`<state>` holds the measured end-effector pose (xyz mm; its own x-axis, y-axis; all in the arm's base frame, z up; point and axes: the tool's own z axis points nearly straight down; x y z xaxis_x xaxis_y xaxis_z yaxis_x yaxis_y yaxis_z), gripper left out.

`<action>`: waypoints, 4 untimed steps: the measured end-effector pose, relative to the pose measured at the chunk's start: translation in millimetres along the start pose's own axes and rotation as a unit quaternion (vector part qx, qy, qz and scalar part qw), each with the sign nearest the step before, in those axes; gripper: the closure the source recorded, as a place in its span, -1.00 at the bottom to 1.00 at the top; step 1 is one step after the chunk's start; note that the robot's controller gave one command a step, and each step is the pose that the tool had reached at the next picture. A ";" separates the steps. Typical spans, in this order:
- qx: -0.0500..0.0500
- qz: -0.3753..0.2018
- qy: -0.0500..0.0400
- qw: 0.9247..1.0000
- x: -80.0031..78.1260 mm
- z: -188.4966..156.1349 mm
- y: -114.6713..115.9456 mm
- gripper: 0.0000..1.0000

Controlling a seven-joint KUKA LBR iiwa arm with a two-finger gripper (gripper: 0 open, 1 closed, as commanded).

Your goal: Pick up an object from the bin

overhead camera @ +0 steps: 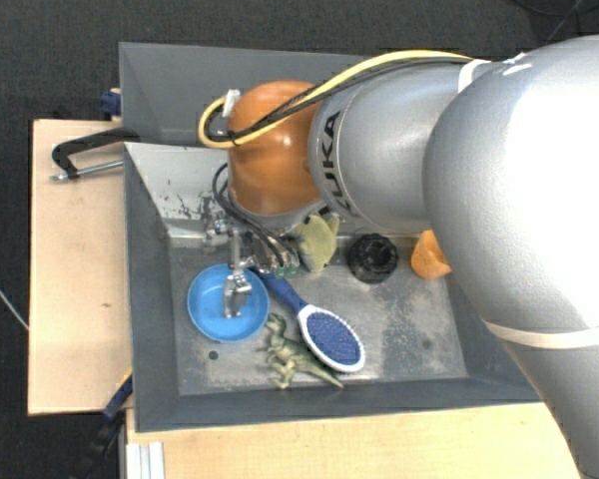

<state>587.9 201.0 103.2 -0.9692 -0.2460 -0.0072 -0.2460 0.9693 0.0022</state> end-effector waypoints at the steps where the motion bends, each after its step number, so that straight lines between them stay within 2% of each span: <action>1: 0.000 -0.082 0.001 0.997 -13.6 30.0 -1.8 -1.00; 2: 0.000 -0.081 0.000 0.997 -15.2 28.4 -0.7 -1.00; 3: -0.001 -0.081 -0.003 0.997 -18.0 24.2 -0.2 1.00; 4: 0.000 -0.080 -0.005 0.997 -22.4 -51.9 1.1 1.00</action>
Offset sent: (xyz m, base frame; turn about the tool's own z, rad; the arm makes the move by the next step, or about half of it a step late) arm 0.0122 -0.0004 -0.0332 -0.1640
